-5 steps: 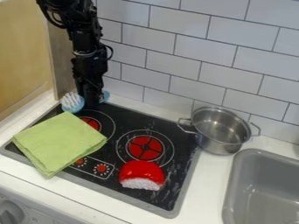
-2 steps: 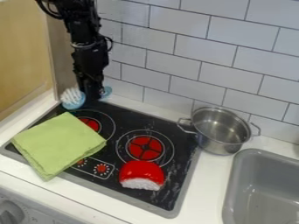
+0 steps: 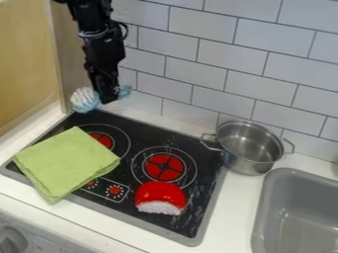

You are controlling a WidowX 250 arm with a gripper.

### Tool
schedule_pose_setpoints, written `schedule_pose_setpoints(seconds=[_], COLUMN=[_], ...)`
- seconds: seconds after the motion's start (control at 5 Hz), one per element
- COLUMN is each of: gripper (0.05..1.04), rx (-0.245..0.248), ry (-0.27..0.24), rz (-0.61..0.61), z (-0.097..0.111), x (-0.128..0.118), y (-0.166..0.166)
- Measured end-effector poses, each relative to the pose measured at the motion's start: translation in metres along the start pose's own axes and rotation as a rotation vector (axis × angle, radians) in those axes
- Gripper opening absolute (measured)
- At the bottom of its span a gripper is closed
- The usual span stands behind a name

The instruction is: Put the blue brush on the green cloth

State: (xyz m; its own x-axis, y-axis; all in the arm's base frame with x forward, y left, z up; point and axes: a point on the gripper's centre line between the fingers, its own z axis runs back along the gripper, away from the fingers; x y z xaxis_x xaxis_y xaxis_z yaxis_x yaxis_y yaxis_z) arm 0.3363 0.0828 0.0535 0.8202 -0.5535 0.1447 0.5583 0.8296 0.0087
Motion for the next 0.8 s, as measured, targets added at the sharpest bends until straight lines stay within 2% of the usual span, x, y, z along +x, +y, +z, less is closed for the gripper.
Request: schedule_pose_setpoints(seconds=[0.2, 0.4, 0.6, 0.8], gripper=[0.241, 0.241, 0.241, 0.241], rx=[-0.032, -0.057, -0.073, -0.086], ry=[-0.016, 0.000, 0.029, 0.040], rz=[-0.039, -0.055, -0.035, -0.032], z=[0.014, 0.018, 0.017, 0.013], x=[-0.018, -0.042, -0.071, -0.083], y=[-0.008, -0.019, -0.023, -0.026])
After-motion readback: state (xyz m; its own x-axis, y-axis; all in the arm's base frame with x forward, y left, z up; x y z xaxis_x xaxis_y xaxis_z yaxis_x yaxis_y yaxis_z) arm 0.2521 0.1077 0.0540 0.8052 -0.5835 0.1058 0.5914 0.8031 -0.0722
